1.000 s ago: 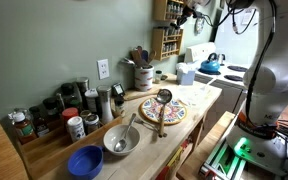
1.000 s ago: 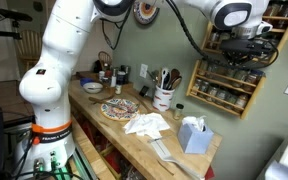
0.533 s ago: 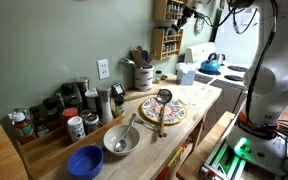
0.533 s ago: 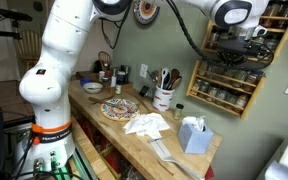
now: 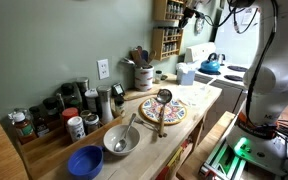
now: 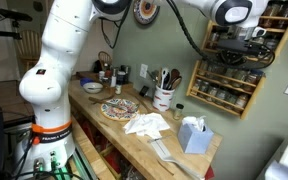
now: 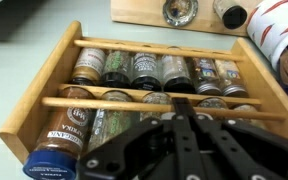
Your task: Pick up two jars from the right side of the counter and put them on the second bottom shelf
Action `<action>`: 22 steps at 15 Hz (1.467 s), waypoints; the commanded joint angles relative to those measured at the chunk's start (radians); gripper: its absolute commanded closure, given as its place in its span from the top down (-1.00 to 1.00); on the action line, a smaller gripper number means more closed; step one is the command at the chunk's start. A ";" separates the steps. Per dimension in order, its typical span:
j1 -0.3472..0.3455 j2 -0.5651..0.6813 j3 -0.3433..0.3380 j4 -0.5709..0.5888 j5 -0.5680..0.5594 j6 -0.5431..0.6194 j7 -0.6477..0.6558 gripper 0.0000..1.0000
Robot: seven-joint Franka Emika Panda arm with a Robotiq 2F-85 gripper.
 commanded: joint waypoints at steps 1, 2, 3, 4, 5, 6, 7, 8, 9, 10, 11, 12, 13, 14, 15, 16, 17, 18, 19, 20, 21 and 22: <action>-0.003 -0.021 0.002 -0.016 -0.003 -0.032 -0.022 -0.99; -0.005 -0.023 0.006 -0.017 0.011 -0.036 -0.025 -1.00; -0.009 -0.030 0.016 -0.021 0.047 -0.036 -0.037 -1.00; -0.007 -0.034 0.020 -0.023 0.069 -0.024 -0.028 -1.00; -0.003 -0.037 0.026 -0.028 0.094 -0.007 -0.027 -1.00; 0.001 -0.037 0.029 -0.033 0.107 0.007 -0.021 -1.00; 0.003 -0.037 0.033 -0.037 0.122 0.019 -0.015 -1.00; 0.005 -0.034 0.036 -0.043 0.134 0.037 -0.013 -1.00; 0.006 -0.032 0.039 -0.049 0.145 0.053 -0.014 -1.00; 0.008 -0.031 0.040 -0.063 0.153 0.089 -0.018 -1.00; 0.007 -0.031 0.043 -0.073 0.168 0.110 -0.020 -1.00; 0.006 -0.031 0.046 -0.086 0.181 0.134 -0.025 -1.00; 0.006 -0.033 0.049 -0.100 0.198 0.160 -0.030 -1.00; 0.004 -0.034 0.052 -0.111 0.214 0.181 -0.033 -1.00; 0.003 -0.035 0.054 -0.123 0.230 0.202 -0.038 -1.00; 0.002 -0.036 0.056 -0.133 0.248 0.221 -0.040 -1.00; 0.001 -0.037 0.058 -0.141 0.266 0.240 -0.043 -1.00; 0.004 -0.037 0.056 -0.150 0.270 0.265 -0.045 -1.00; 0.003 -0.038 0.057 -0.156 0.281 0.278 -0.047 -1.00; 0.006 -0.038 0.054 -0.163 0.278 0.300 -0.048 -1.00; 0.006 -0.038 0.055 -0.168 0.279 0.312 -0.051 -1.00; 0.006 -0.038 0.054 -0.173 0.278 0.324 -0.050 -1.00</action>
